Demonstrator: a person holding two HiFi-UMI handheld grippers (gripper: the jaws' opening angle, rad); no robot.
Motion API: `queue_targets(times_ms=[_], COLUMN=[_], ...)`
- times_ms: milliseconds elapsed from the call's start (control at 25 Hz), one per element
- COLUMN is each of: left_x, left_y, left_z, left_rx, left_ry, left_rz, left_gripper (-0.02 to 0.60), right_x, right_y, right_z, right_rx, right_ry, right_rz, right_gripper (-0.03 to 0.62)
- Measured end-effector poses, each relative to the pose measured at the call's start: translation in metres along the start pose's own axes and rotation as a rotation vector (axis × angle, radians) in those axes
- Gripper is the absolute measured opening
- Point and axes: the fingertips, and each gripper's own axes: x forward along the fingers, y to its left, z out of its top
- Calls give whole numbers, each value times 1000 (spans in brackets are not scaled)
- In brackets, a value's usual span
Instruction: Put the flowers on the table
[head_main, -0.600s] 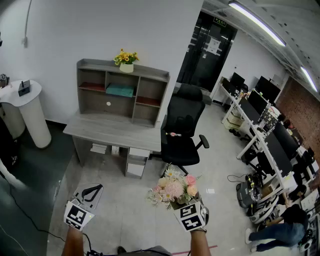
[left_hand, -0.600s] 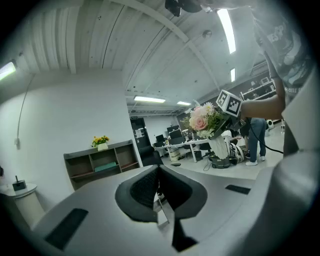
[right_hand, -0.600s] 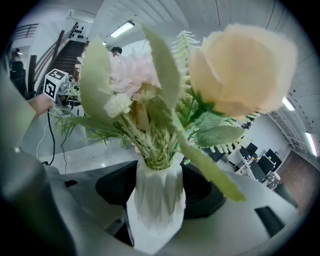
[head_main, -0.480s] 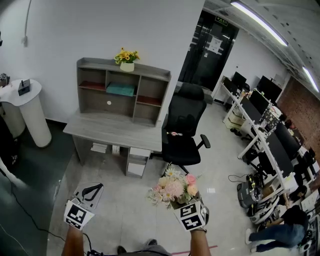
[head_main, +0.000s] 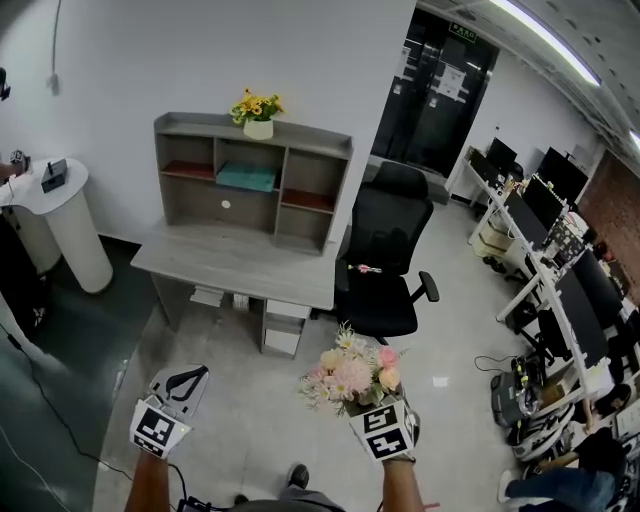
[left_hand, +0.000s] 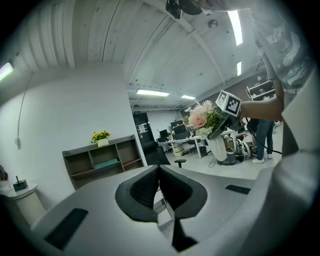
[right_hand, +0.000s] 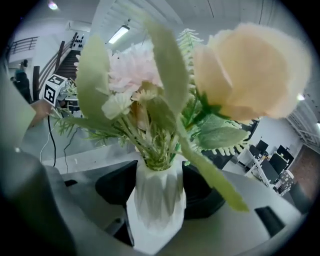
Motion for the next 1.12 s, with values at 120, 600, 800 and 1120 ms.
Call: queue_targets(times_ms=[120,600,800,1120], left_x=[23,94,115,132], left_y=[-2,-11,-14,-7], left_z=[5,22,22,23], left_rx=[15,35,39,39], left_ry=[15,67,88,101], left_rz=[21,103,113,117], left_gripper=[17,17,17,17], right_x=[15,68,84,100], right_y=[-21,-96,-113,-124], right_z=[-1,5,3,13], right_rx=[-1,-43,-40,-31], right_ry=[-11,-59,-69,-89], right_rz=[26,119,145,166], right_gripper=[290,288,288,288])
